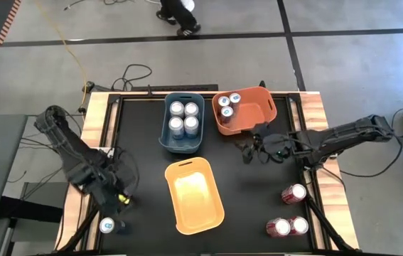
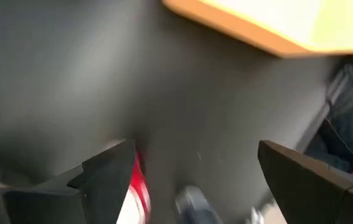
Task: Sort soda cans
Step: Put the blue soda can into the orange bin
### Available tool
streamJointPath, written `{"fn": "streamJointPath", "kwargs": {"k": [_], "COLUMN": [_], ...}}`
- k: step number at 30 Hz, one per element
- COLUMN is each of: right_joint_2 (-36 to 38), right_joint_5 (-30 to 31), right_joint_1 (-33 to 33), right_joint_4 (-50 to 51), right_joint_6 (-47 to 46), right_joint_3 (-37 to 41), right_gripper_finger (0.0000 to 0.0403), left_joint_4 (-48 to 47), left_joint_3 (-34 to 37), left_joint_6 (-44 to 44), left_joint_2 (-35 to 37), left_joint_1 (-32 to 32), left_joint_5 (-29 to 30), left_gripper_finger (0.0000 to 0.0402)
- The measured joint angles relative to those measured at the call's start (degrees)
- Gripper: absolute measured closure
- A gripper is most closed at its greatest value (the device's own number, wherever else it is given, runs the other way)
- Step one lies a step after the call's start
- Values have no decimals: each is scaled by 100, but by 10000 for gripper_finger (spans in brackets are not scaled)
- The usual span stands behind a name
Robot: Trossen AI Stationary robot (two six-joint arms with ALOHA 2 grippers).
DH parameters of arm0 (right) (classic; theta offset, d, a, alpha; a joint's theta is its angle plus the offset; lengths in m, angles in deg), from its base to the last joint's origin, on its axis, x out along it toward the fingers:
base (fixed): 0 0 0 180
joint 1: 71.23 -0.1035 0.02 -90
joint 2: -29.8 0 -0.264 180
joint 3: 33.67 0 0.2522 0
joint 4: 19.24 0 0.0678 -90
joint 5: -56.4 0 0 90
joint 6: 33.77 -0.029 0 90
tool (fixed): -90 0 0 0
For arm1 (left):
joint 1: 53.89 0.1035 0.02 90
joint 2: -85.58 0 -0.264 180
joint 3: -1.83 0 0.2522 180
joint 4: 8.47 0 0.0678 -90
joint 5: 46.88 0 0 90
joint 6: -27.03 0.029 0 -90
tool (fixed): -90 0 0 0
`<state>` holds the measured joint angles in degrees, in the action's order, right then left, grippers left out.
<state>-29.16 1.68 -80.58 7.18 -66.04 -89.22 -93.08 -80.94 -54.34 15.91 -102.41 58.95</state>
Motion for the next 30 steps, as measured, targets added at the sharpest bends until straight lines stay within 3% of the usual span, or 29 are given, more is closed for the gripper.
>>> {"fn": "streamJointPath", "kwargs": {"k": [8,17,30], "right_joint_2": [212,208,192], "right_joint_5": [98,106,64], "right_joint_1": [-252,-14,120], "right_joint_4": [-362,-691,-891], "right_joint_6": [222,542,837], "right_joint_3": [1,1,1], "right_gripper_finger": [74,74,74], "left_joint_4": [-1000,-896,-544], "left_joint_3": [-1278,-1456,-1157], "left_joint_6": [-1912,-3733,-3925], "left_joint_2": [-963,-1639,-1904], "left_joint_1": [-807,-1679,-1856], "left_joint_5": [-797,-1341,-1240], "left_gripper_finger": [70,70,70]}}
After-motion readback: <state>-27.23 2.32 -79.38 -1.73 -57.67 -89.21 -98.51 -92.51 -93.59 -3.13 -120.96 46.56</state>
